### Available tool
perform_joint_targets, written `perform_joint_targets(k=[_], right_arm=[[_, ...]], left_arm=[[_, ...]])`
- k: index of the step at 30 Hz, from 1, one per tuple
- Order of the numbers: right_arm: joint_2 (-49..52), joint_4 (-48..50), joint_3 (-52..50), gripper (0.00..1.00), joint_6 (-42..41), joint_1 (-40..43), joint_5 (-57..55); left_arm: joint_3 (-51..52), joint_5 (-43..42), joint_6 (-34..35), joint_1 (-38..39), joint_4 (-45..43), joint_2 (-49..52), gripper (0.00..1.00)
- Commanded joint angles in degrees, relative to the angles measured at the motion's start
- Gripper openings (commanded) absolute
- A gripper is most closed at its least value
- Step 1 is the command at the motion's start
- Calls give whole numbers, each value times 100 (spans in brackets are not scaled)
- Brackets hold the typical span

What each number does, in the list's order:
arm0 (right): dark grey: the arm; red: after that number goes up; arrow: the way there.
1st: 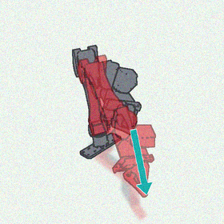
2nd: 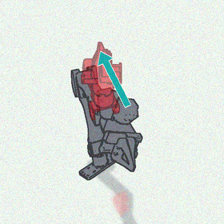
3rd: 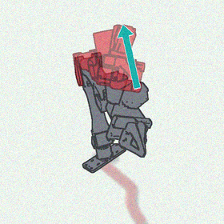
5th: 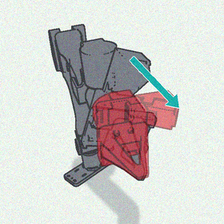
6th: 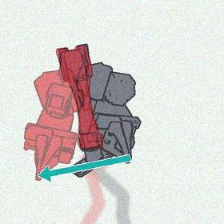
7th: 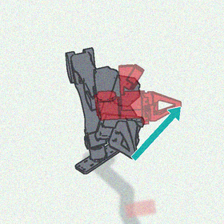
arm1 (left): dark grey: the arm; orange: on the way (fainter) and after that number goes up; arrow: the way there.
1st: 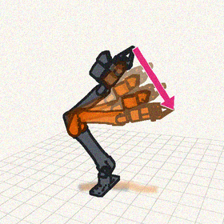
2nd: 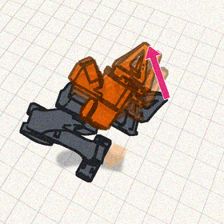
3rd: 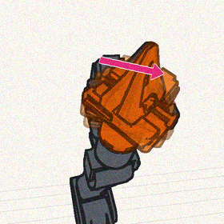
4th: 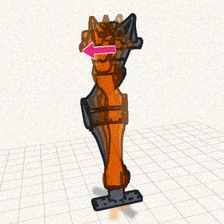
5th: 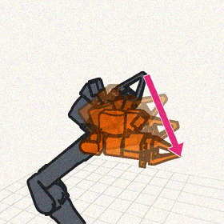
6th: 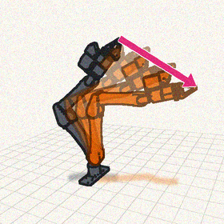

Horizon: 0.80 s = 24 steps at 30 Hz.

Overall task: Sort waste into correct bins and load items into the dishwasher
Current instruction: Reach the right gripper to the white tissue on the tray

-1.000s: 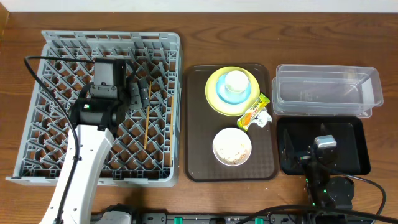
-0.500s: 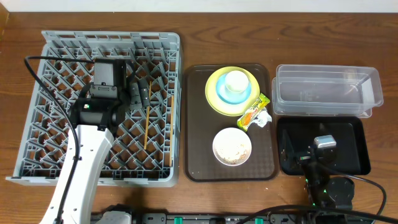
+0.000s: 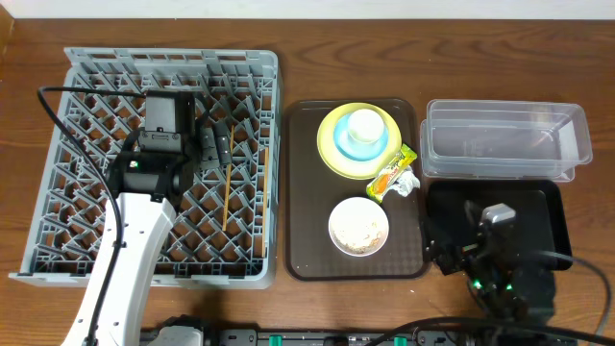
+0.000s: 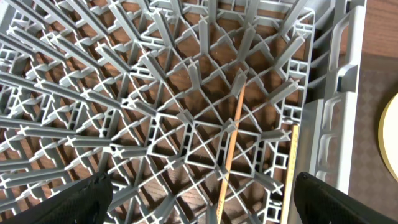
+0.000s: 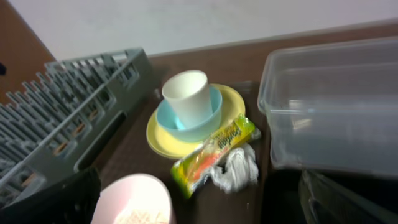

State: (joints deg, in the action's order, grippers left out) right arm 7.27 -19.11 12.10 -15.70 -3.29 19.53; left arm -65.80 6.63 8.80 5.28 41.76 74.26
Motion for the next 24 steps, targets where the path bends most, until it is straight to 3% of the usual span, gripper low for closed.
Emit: perform_joint_targets(k=[1,13,21,24], right_arm=[[619,-459,1084,99,-118,28,-358],[4433,-4411,5541,99,614,28,-619],[5547,-5160,6293,99,592,26,68],[5751,-5141,6273,56,444,20,358]], left_arm=[[-17,92,7,-24,-2,-11,95],[-17,92,7,-24,-2,-11,94],[-15,92,7,-24,-2,-9,94],[-17,92,7,-24,-2,-9,94]])
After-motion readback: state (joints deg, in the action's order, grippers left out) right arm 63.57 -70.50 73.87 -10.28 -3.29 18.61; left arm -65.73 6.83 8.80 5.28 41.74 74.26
